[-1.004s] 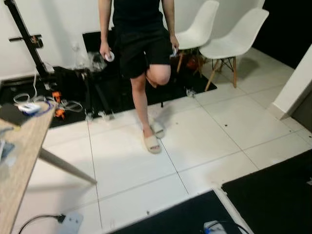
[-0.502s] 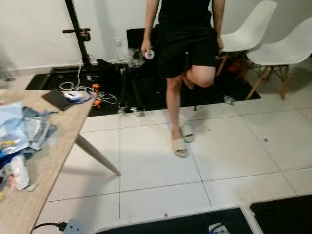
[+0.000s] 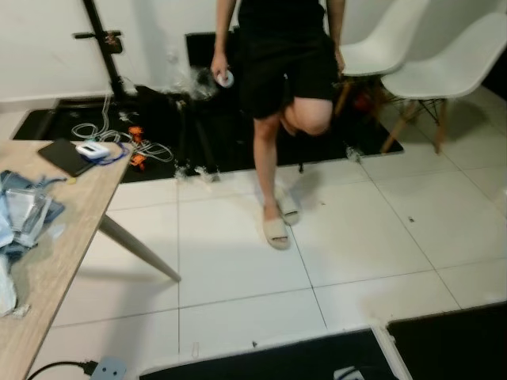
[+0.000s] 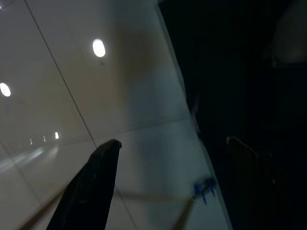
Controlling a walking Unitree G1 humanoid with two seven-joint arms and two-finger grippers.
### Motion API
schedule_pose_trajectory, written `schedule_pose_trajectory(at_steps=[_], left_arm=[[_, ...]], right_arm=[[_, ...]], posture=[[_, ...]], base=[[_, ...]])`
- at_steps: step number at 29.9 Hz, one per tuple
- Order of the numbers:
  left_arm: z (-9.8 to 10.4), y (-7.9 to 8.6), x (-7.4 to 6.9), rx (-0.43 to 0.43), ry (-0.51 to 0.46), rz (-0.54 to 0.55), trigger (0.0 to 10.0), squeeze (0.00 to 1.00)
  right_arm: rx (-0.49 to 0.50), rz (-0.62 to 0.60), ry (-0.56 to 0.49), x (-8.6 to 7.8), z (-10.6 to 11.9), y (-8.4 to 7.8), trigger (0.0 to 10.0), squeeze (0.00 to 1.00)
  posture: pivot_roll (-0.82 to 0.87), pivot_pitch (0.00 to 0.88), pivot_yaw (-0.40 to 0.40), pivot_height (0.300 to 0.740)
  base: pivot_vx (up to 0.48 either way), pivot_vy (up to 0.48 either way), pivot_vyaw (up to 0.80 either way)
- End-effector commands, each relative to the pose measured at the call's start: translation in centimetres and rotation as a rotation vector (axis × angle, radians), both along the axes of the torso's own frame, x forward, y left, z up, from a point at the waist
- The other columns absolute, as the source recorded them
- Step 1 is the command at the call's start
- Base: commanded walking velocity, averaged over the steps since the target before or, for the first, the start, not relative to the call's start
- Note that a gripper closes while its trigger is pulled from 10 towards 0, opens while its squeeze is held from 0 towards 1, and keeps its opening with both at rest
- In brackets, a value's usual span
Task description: Picking trash to rubbish bin
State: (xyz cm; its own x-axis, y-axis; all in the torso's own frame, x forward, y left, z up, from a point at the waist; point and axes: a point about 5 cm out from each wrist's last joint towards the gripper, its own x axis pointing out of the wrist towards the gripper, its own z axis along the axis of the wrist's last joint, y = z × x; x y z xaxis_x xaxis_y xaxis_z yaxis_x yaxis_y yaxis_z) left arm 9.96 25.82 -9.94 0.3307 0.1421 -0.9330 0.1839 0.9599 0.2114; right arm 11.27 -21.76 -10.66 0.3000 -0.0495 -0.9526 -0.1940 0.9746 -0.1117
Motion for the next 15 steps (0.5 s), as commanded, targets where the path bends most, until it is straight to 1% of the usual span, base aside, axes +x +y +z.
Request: schedule_pose_trajectory(at_steps=[1,5,10,11,12,14,15], left_arm=[[0.1,0.2,0.1,0.003,-0.003,-0.013,10.0,0.0],[0.1,0.4,-0.2,0.006,0.001,-0.015,10.0,0.0],[0.0,0.2,-0.4,0.003,0.003,-0.021,10.0,0.0],[-0.2,-0.4,-0.3,-0.003,-0.004,-0.016,10.0,0.0],[-0.2,-0.4,-0.3,-0.003,-0.004,-0.016,10.0,0.0],[-0.3,-1.0,-0.2,-0.011,-0.008,-0.014,10.0,0.0],[-0.4,-1.4,-0.2,-0.014,-0.007,-0.018,10.0,0.0]], right_arm=[[0.005,0.003,0.014,-0.5,-0.2,0.2,10.0,0.0],[0.008,0.007,0.016,-0.6,-0.2,0.4,10.0,0.0],[0.012,0.011,0.014,-0.6,-0.3,0.6,10.0,0.0],[0.018,0.015,0.015,-0.5,-0.3,0.8,10.0,0.0],[0.018,0.015,0.015,-0.5,-0.3,0.8,10.0,0.0],[0.028,0.018,0.016,-0.5,-0.3,0.9,10.0,0.0],[0.031,0.02,0.016,-0.5,-0.3,0.9,10.0,0.0]], posture=[[0.02,0.079,0.03,0.74],[0.03,0.083,0.031,0.74],[0.03,0.087,0.031,0.74],[0.03,0.087,0.031,0.74],[0.03,0.087,0.031,0.74],[0.03,0.087,0.031,0.74],[0.03,0.087,0.031,0.74]], base=[[0.0,-0.33,0.0],[0.0,-0.332,0.0],[0.0,-0.333,0.0],[0.0,0.0,0.0],[0.0,0.0,0.0],[0.0,0.0,0.0],[0.0,0.0,0.78]])
